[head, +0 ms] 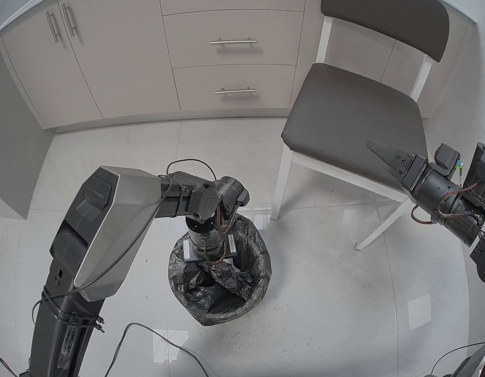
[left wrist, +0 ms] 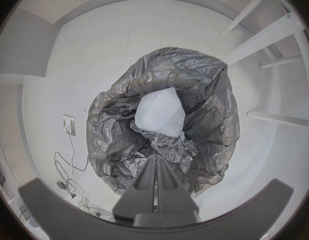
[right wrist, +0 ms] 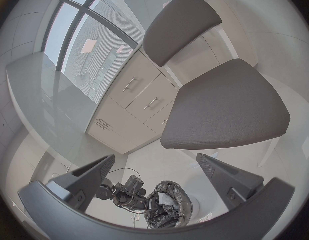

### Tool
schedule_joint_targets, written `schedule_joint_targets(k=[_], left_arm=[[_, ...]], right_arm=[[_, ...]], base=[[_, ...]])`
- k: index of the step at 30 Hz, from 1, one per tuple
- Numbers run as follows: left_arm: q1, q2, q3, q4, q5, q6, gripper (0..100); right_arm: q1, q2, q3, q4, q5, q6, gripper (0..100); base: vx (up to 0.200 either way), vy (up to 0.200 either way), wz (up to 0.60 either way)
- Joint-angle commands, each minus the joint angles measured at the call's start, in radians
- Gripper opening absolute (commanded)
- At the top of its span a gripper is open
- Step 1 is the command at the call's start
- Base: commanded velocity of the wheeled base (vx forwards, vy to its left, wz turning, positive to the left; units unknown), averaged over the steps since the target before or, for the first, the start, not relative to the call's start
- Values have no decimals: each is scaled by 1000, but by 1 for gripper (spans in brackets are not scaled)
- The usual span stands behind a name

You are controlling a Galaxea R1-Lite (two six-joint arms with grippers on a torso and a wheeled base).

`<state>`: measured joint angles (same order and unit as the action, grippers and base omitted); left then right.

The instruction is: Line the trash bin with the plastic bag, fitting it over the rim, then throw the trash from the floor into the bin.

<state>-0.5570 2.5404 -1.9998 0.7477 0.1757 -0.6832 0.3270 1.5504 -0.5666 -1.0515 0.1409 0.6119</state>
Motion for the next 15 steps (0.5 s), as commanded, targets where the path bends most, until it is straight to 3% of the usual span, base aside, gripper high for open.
schedule_joint_targets(k=[1,8,15], left_arm=[[6,-2,0,-25,5,54,0],[28,83,0,-231,70,211,0],[28,139,0,-278,108,243,0]], right_arm=[[7,-12,5,-1,2,0,100],[9,-20,14,-2,2,0,100],[9,-20,14,-7,2,2,100]], base=[[0,0,0],[0,0,0],[0,0,0]])
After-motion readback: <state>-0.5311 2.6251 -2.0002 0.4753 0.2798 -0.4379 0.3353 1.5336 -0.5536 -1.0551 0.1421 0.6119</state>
